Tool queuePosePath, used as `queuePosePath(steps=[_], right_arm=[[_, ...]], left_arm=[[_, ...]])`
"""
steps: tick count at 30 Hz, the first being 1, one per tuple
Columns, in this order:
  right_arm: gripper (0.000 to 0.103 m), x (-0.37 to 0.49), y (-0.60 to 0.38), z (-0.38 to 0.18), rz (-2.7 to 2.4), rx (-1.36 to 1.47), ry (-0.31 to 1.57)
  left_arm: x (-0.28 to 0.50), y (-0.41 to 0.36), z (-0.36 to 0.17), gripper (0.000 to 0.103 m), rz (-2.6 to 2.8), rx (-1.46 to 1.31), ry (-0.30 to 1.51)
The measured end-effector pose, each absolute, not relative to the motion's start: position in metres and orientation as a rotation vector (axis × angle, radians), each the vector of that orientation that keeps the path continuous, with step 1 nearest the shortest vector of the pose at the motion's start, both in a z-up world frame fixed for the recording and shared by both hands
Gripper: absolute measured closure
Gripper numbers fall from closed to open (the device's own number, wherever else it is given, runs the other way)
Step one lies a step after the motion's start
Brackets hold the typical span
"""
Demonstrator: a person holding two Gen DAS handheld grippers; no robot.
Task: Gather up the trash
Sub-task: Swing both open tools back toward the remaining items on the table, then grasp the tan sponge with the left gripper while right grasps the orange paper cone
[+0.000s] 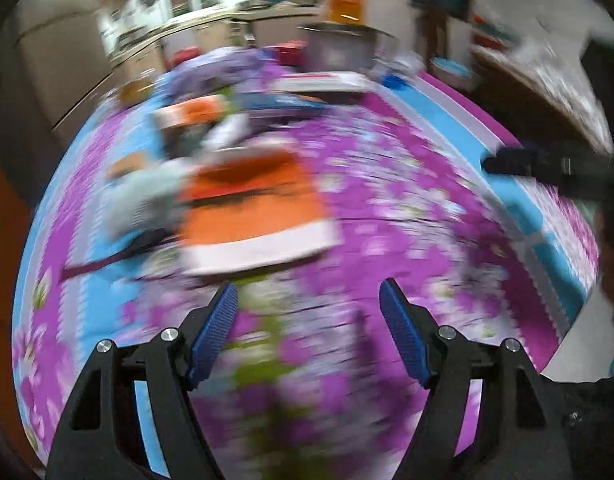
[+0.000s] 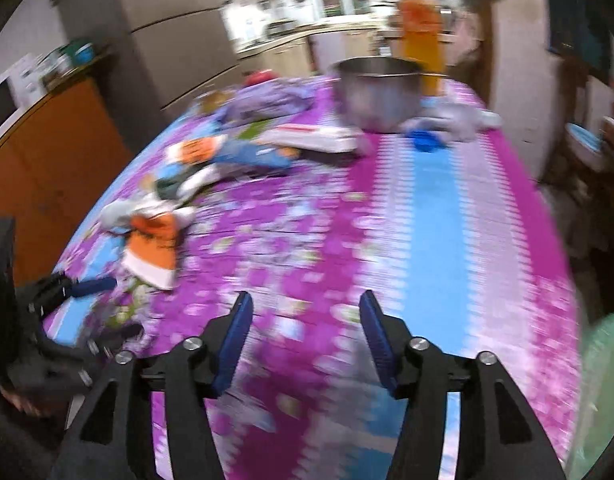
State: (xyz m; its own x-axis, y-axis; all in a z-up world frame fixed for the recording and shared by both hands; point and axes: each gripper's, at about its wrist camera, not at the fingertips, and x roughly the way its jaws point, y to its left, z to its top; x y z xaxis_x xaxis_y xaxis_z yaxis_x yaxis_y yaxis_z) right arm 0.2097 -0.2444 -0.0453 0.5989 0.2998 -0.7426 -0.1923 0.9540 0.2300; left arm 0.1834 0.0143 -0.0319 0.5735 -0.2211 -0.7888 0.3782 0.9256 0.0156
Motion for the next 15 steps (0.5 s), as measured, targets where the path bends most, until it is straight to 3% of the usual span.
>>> queuePosePath(steps=[6,15], right_arm=[[0.027,0.230,-0.187,-0.053,0.459,0.102,0.864],[0.027,0.277,-0.152,-0.064,0.588,0.177,0.862]], left_arm=[[0.215,0.097,-0.017,0.031,-0.184,0.114,0.818],[0.305,0.124,-0.005,0.031,-0.216,0.023,0.775]])
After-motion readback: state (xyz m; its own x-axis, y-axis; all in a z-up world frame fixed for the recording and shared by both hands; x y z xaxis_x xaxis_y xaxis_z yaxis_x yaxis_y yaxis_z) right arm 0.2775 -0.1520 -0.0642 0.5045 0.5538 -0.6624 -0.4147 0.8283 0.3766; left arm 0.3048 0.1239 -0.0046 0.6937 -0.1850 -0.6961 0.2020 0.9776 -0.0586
